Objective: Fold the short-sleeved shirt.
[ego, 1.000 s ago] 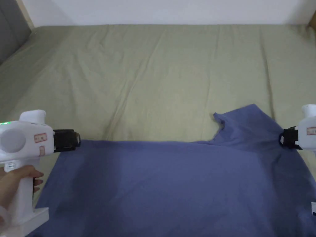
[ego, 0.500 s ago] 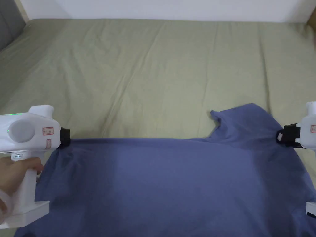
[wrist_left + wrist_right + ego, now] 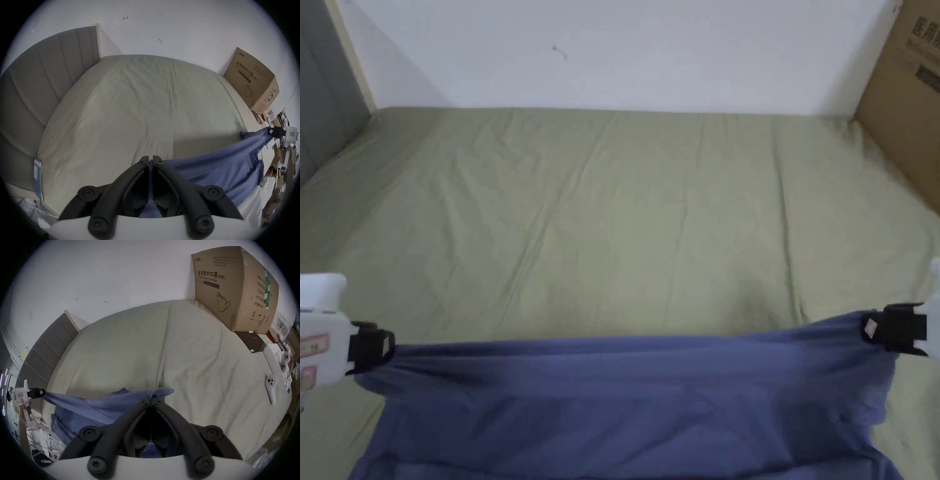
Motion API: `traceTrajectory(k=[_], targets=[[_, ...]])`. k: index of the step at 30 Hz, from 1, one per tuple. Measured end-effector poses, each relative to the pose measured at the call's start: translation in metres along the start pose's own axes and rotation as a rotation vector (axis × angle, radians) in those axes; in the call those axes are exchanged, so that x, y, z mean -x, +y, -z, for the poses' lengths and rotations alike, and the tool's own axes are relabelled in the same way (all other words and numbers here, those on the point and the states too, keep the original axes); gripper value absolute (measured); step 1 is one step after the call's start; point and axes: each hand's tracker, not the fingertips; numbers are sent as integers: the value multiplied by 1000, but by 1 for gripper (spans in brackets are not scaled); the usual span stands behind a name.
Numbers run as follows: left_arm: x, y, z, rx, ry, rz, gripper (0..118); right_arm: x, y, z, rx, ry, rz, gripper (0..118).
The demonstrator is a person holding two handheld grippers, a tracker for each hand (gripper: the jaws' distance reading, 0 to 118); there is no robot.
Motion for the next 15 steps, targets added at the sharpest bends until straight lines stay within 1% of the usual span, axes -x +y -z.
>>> traceTrajectory(k=[4, 8, 10, 12, 13, 15], targets=[[5, -50, -33, 19, -12, 11, 2, 0, -61, -34, 52, -9, -22, 0], [10, -97, -53, 60, -10, 26, 2, -6, -123, -54, 115, -18, -6, 0], [14, -117, -54, 80, -18, 7, 2, -7, -149, -56, 154, -51, -10, 0], [15, -133, -50, 106, -8, -10, 2, -9, -170, -52, 180, -57, -5, 0], [16, -140, -47, 115, -3, -11, 2, -11, -180, -49, 197, -56, 24, 0], [20, -152, -37, 119, 4, 1, 3, -13, -191, -42, 198, -60, 29, 0]])
